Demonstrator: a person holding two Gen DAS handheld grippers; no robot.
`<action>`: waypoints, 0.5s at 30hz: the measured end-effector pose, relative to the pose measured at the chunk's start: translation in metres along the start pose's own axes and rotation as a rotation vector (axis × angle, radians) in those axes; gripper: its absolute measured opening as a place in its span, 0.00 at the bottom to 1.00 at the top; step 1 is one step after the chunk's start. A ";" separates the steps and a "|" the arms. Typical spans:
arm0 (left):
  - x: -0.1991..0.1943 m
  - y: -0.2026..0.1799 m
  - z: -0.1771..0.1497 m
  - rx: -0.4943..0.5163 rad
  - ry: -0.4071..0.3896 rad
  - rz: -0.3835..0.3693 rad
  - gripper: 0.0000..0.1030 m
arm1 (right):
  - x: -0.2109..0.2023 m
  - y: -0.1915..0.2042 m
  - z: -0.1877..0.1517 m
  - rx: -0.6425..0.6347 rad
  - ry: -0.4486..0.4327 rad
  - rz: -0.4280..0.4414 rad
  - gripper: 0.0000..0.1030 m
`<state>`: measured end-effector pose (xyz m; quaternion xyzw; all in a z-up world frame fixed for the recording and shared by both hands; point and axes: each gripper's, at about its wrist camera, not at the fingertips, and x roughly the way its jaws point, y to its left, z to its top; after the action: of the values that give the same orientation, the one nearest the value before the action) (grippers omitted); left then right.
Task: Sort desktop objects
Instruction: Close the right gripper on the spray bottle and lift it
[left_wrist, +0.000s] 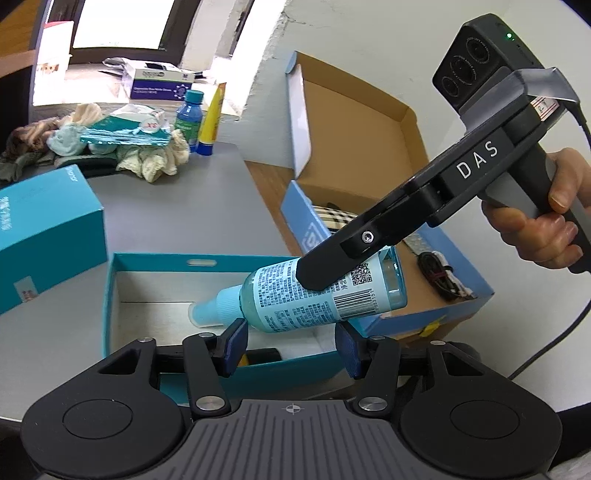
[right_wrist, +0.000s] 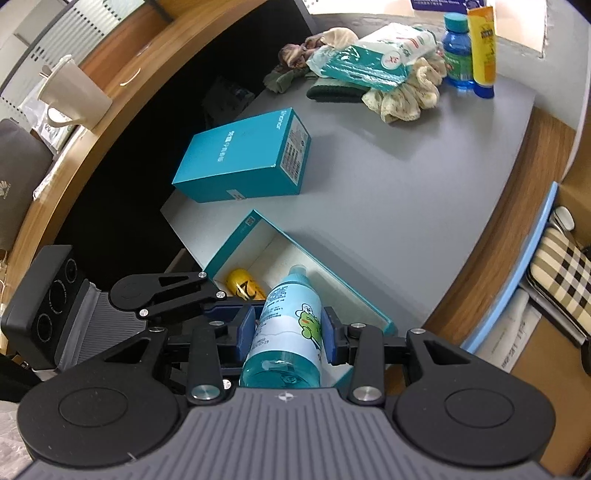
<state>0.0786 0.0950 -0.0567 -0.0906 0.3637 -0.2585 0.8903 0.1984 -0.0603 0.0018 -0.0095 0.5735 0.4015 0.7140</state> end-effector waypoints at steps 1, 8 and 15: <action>0.000 -0.001 0.000 0.001 0.000 -0.006 0.54 | -0.001 -0.001 0.000 -0.002 0.009 0.000 0.43; 0.002 -0.012 -0.003 0.055 -0.002 -0.010 0.54 | -0.002 -0.004 0.003 -0.021 0.094 0.001 0.44; -0.002 -0.023 -0.004 0.143 -0.024 0.020 0.57 | 0.012 0.000 0.005 -0.063 0.212 -0.031 0.46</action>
<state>0.0658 0.0771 -0.0500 -0.0262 0.3343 -0.2737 0.9014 0.2027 -0.0511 -0.0063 -0.0831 0.6327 0.4047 0.6551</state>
